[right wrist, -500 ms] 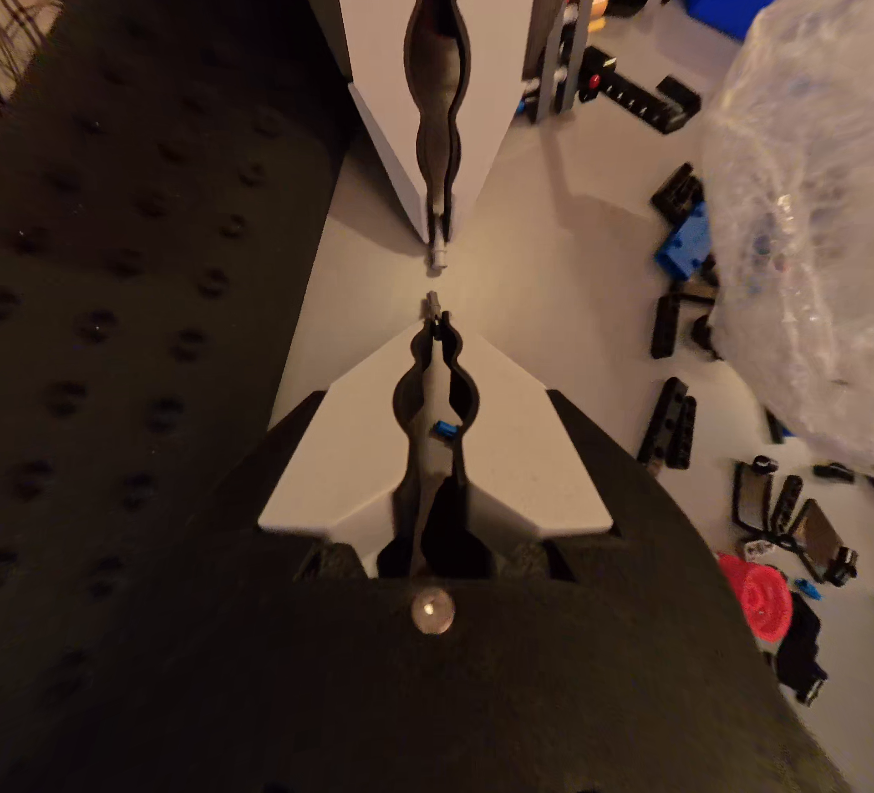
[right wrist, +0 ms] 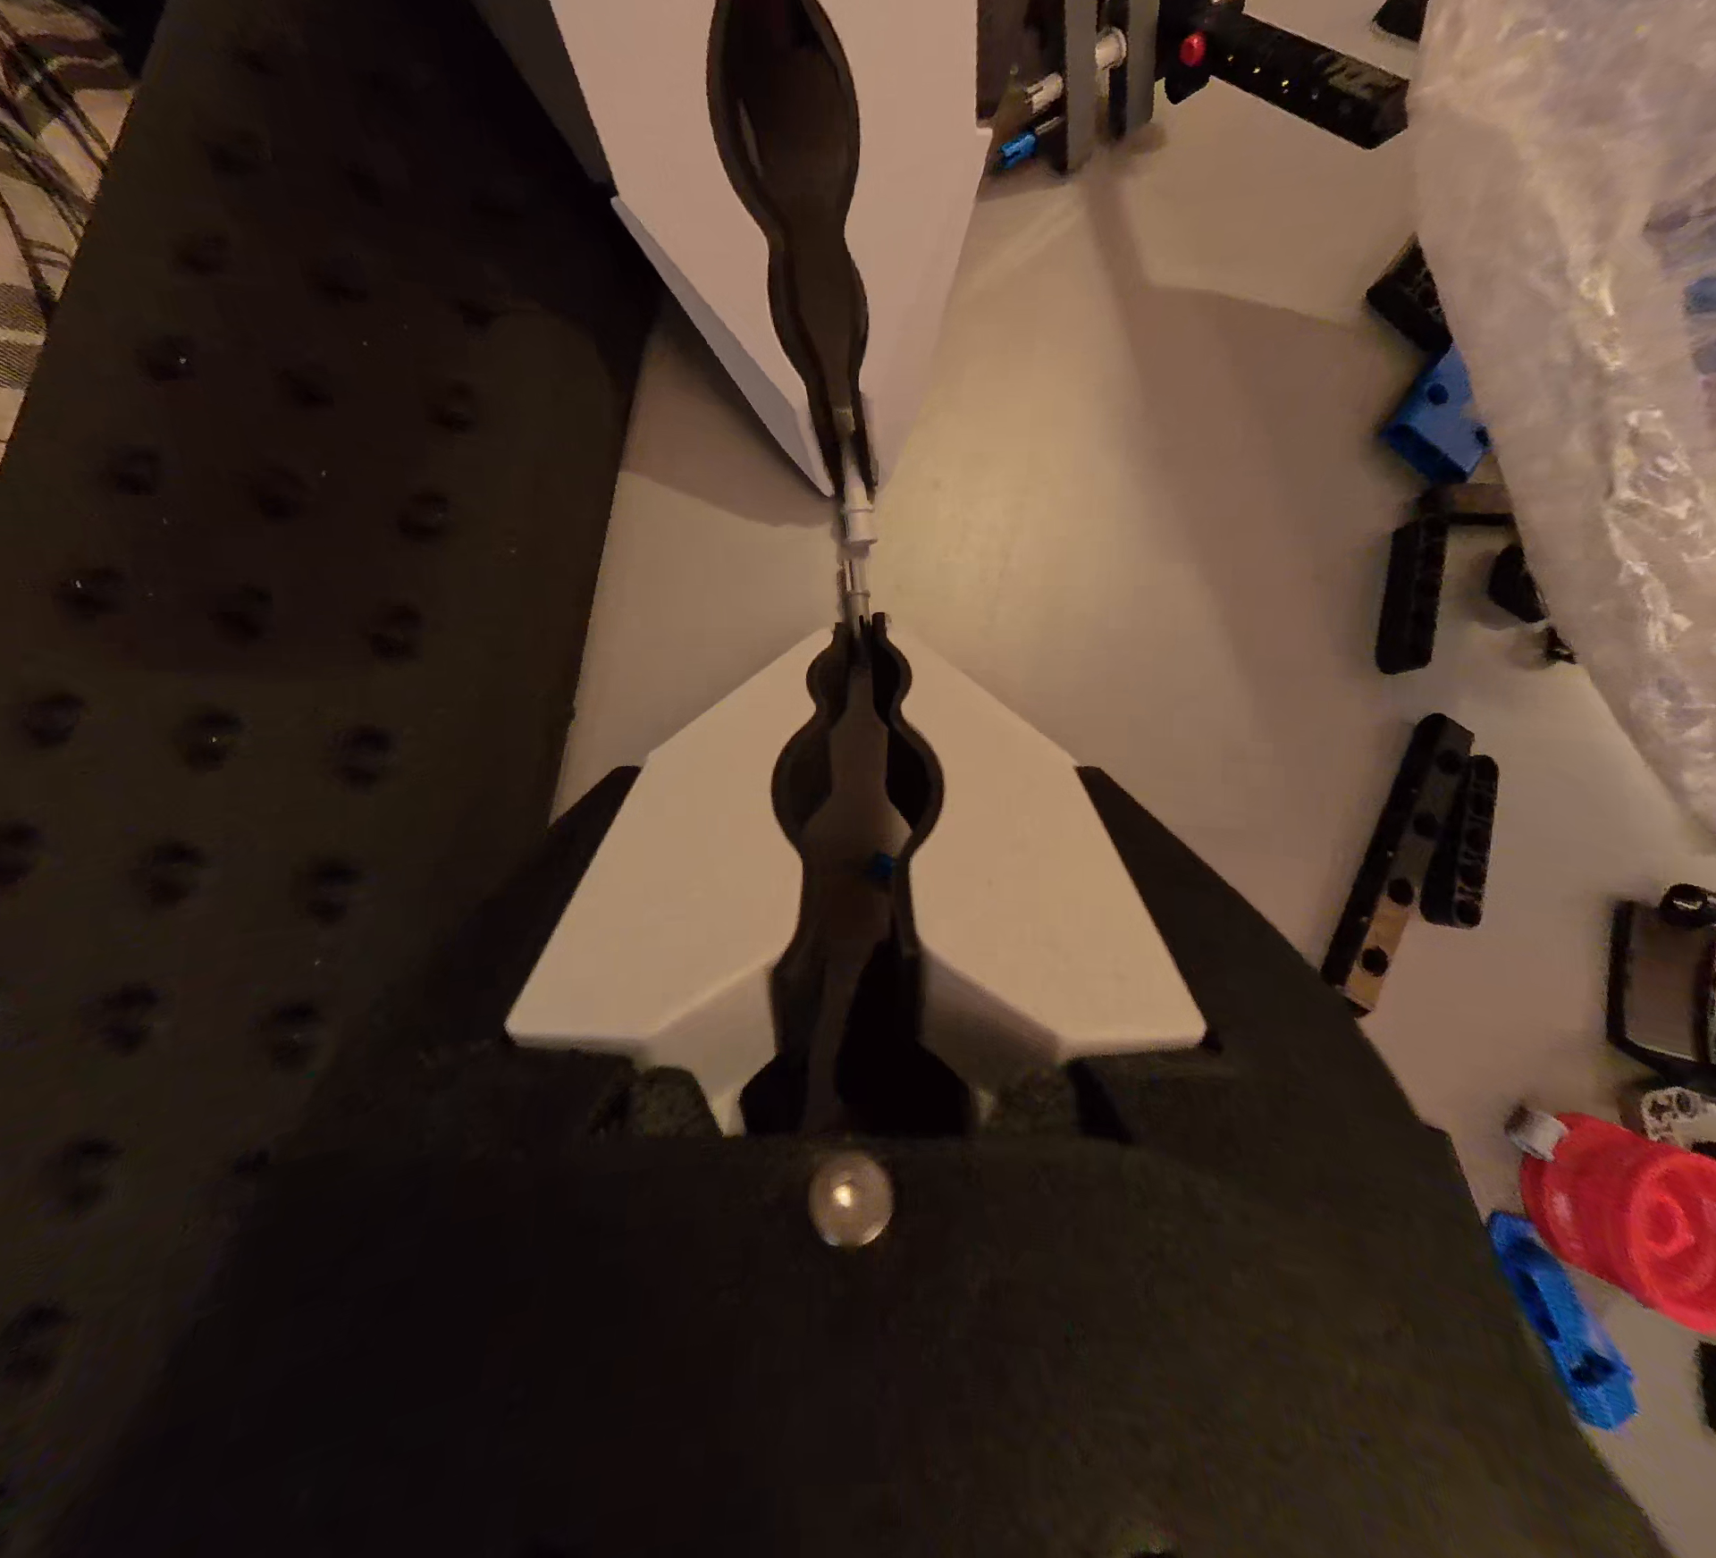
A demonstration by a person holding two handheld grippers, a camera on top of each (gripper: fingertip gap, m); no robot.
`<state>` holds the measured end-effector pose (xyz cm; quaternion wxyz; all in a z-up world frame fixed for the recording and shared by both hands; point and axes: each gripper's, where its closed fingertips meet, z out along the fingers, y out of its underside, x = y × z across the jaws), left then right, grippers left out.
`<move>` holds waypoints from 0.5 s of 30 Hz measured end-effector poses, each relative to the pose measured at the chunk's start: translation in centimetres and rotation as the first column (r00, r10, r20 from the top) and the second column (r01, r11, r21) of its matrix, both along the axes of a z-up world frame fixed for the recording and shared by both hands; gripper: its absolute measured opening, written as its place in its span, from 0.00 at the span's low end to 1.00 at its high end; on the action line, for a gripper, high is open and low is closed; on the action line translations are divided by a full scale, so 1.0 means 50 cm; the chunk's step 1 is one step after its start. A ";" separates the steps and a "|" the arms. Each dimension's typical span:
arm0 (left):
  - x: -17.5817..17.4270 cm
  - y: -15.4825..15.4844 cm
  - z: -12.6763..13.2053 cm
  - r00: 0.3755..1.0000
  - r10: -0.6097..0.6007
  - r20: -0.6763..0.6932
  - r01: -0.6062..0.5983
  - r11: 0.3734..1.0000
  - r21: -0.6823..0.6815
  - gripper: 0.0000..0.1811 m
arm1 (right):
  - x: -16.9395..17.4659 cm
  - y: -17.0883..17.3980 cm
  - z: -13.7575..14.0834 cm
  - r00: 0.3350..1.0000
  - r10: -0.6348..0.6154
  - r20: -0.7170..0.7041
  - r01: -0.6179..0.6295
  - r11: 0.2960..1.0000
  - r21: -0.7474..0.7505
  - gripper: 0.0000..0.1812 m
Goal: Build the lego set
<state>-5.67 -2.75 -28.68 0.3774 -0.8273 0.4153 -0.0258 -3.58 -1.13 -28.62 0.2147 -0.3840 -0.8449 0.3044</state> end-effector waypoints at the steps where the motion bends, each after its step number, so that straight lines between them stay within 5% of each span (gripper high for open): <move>1: 0.000 0.000 0.000 1.000 0.000 0.002 0.000 1.000 -0.001 0.01 | -0.001 -0.001 0.000 1.000 -0.002 0.003 0.002 1.000 -0.004 0.01; 15: 0.001 -0.002 -0.001 1.000 -0.003 0.020 0.003 1.000 0.001 0.02 | -0.006 -0.003 0.000 1.000 0.001 -0.019 -0.003 0.997 -0.073 0.01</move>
